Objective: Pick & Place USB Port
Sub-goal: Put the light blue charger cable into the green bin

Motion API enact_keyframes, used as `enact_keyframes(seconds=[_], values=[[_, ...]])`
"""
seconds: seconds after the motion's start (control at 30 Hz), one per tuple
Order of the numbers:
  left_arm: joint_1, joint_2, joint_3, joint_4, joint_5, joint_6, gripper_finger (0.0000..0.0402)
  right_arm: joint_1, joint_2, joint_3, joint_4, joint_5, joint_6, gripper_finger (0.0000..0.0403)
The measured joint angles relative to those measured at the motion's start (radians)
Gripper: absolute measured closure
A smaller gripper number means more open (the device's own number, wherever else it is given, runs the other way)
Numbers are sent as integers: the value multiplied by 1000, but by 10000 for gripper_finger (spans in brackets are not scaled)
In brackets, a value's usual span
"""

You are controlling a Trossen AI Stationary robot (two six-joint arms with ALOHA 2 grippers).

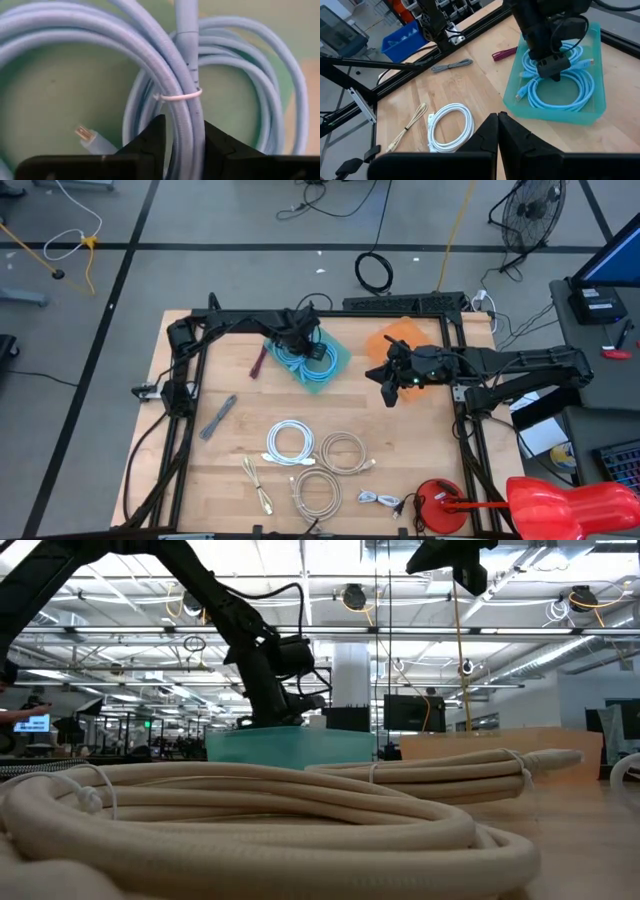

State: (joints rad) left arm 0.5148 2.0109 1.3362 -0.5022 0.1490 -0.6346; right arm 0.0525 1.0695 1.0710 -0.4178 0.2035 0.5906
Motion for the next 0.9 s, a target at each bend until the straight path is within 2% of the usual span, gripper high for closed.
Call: enact_keyframes(seconds=[0.27,0.4,0.57,0.7,0.9], values=[[0,0,108,-106,29,83,355,0,0,0,-2,-3,-1,403],[0,0,164,-184,9,139,342,0,0,0,-2,-3,-5,403],[13,-1,169,-251,-27,136,311,0,-1,0,-7,-3,-12,403],[13,-2,163,-289,-77,154,314,0,-12,0,-18,-1,-12,403],[13,-2,162,-293,-69,176,328,0,-25,0,-20,2,-19,403]])
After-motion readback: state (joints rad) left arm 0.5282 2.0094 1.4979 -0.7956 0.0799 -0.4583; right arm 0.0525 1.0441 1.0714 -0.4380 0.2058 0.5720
